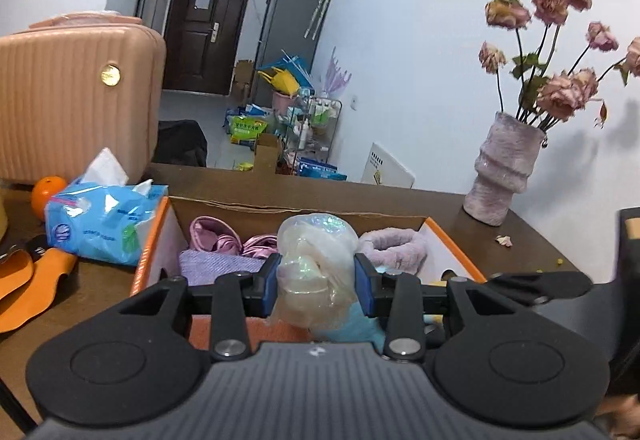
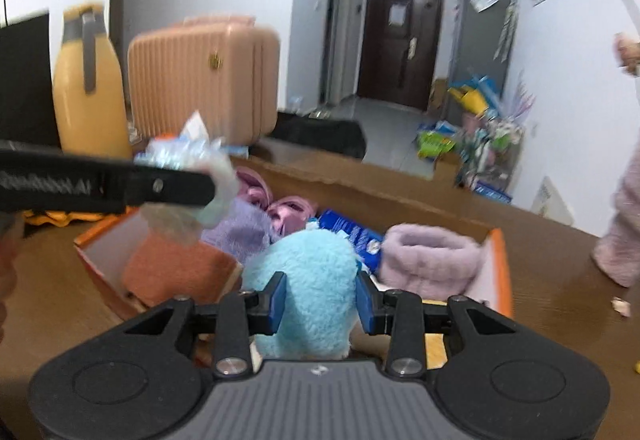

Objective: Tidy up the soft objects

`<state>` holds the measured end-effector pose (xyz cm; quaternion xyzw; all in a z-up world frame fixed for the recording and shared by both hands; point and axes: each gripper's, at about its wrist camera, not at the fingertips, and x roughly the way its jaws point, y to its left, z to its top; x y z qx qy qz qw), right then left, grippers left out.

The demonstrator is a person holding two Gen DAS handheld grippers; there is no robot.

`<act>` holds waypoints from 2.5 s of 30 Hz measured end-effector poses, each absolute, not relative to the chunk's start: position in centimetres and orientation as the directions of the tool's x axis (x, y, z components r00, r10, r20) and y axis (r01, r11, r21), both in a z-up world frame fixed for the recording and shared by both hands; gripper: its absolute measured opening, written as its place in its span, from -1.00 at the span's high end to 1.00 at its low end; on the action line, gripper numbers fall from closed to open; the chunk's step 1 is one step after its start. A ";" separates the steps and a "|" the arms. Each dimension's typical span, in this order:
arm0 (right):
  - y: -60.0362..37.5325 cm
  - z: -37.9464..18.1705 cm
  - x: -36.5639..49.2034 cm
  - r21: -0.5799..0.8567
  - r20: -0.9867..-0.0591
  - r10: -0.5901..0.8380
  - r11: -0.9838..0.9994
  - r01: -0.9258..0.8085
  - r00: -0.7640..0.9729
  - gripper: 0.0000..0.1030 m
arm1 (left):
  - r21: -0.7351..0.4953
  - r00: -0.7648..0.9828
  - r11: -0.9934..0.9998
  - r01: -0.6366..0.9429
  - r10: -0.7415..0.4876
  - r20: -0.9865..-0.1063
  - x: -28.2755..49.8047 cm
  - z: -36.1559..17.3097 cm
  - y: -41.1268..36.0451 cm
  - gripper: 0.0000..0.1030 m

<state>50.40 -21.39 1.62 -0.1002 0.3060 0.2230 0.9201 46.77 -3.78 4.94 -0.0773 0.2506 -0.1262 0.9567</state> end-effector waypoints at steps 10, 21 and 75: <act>-20.9 0.5 50.2 0.016 -0.651 0.402 0.855 -0.518 0.644 -0.28 | -0.186 0.785 0.954 0.235 -0.299 -0.543 51.1 1.5 -5.7 -0.02; -24.8 7.3 45.8 -0.067 -0.529 0.306 0.915 -0.398 0.792 -0.41 | -0.182 0.850 0.964 0.193 -0.257 -0.461 47.2 7.1 -2.5 -0.36; -24.1 1.7 4.7 0.013 -0.211 0.206 0.978 -0.208 0.956 -1.00 | 0.009 0.990 1.000 0.022 -0.021 -0.136 3.0 2.8 2.1 -1.00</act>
